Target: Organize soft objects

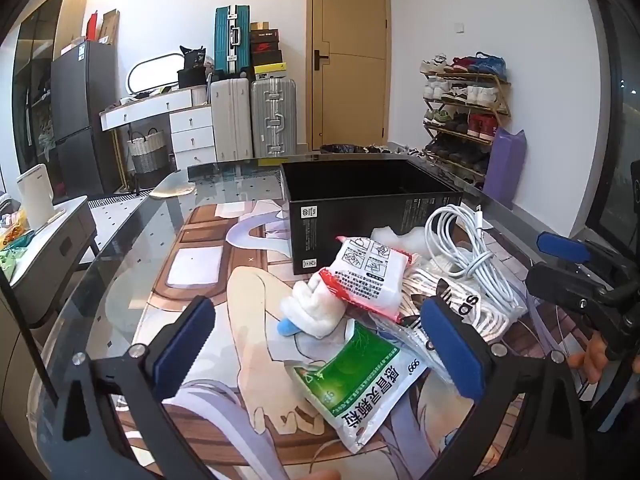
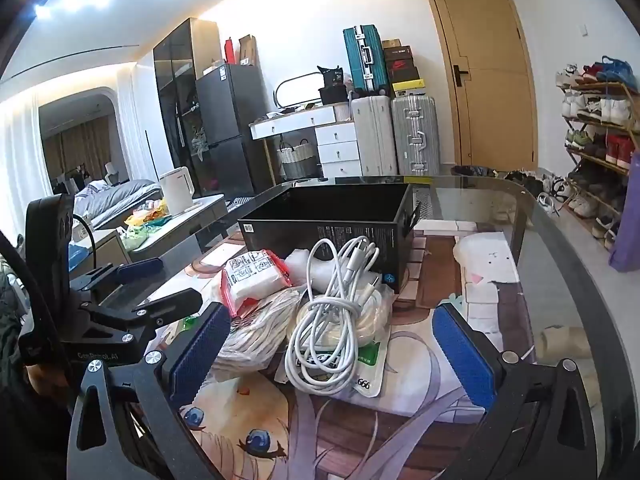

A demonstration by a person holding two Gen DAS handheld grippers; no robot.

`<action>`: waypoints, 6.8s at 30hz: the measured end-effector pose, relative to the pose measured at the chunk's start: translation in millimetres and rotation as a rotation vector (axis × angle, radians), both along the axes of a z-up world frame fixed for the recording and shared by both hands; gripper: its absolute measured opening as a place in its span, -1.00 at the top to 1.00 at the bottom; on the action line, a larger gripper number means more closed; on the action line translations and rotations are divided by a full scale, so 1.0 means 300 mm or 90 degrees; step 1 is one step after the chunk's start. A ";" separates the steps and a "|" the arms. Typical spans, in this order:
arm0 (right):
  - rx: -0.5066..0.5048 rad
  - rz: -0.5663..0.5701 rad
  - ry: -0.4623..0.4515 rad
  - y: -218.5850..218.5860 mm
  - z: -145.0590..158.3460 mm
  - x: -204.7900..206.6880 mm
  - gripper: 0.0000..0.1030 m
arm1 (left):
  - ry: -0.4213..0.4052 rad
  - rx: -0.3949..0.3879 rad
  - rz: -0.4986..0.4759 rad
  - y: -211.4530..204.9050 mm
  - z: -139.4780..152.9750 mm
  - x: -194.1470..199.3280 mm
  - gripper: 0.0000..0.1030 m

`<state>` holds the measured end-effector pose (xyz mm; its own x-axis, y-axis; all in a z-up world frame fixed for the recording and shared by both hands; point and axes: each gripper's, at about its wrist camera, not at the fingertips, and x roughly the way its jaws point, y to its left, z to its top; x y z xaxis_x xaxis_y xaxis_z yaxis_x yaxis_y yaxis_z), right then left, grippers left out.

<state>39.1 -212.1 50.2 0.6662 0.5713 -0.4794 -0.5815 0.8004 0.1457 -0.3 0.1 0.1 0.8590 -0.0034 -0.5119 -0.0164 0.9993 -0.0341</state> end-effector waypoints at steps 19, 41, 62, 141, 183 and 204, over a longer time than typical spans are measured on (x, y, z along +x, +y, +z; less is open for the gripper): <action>0.020 -0.001 0.014 -0.010 -0.004 -0.004 -0.99 | 0.004 -0.009 0.002 0.003 -0.003 0.004 -1.00; 0.016 0.001 0.015 -0.006 -0.014 0.001 -0.99 | 0.005 -0.016 -0.001 0.023 -0.011 0.012 -1.00; 0.016 0.001 0.015 -0.004 -0.016 0.000 -0.99 | 0.006 -0.016 -0.002 0.015 -0.020 0.015 -1.00; -0.159 -0.088 0.122 0.122 -0.084 0.218 -0.99 | 0.039 -0.007 -0.002 0.045 -0.018 0.024 -1.00; -0.110 -0.025 0.122 0.122 -0.063 0.208 0.34 | 0.045 -0.007 0.000 0.054 -0.025 0.029 -1.00; -0.047 -0.006 0.100 0.065 0.000 0.149 0.38 | 0.105 -0.006 -0.076 0.033 -0.050 0.015 -1.00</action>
<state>83.9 -192.7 50.3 0.5855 0.5248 -0.6179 -0.5487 0.8176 0.1745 4.1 10.1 -14.9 0.7567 -0.1057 -0.6452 0.0962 0.9941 -0.0500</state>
